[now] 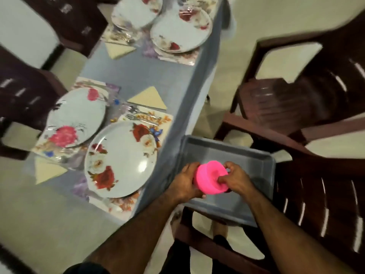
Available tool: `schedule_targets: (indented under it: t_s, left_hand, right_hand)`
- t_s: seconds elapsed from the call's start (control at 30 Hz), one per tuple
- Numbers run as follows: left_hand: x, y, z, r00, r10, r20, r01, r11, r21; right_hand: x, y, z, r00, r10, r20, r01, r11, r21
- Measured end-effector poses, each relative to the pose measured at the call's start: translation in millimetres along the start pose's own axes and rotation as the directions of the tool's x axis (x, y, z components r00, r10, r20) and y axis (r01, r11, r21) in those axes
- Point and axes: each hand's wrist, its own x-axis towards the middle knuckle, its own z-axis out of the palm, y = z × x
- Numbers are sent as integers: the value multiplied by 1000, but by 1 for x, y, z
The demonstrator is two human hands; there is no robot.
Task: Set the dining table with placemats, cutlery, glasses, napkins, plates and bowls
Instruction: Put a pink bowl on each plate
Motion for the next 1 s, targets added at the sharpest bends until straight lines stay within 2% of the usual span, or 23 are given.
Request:
schedule_targets:
  t_s: [0.1, 0.2, 0.33, 0.43, 0.57, 0.7, 0.87, 1.0]
  left_hand:
    - [-49, 20, -67, 991, -16, -131, 12, 999, -34]
    - [-105, 19, -119, 955, -24, -297, -17, 991, -135]
    - [-187, 5, -162, 869, -140, -475, 9, 963, -269]
    - [-241, -16, -175, 797, -227, -560, 6, 929, -369]
    - [-303, -47, -187, 700, -330, -633, -9, 882, -470]
    - [-358, -87, -195, 615, -392, -684, -36, 853, -521]
    - [-429, -138, -213, 584, -383, -716, -32, 870, -492]
    - [-480, -173, -231, 553, -381, -741, -30, 879, -475]
  right_hand:
    - [-31, -79, 7, 984, -134, 118, 138, 990, -23]
    - [-64, -149, 26, 931, -250, 267, 268, 963, -33]
    - [-113, -224, 68, 834, -372, 408, 428, 902, -52]
    - [-149, -263, 111, 770, -458, 445, 554, 825, -110]
    - [-189, -300, 176, 688, -541, 483, 689, 697, -200]
    - [-227, -328, 245, 608, -558, 565, 769, 591, -243]
    - [-267, -343, 343, 560, -580, 592, 828, 372, -420]
    - [-298, -356, 403, 548, -583, 600, 834, 322, -449]
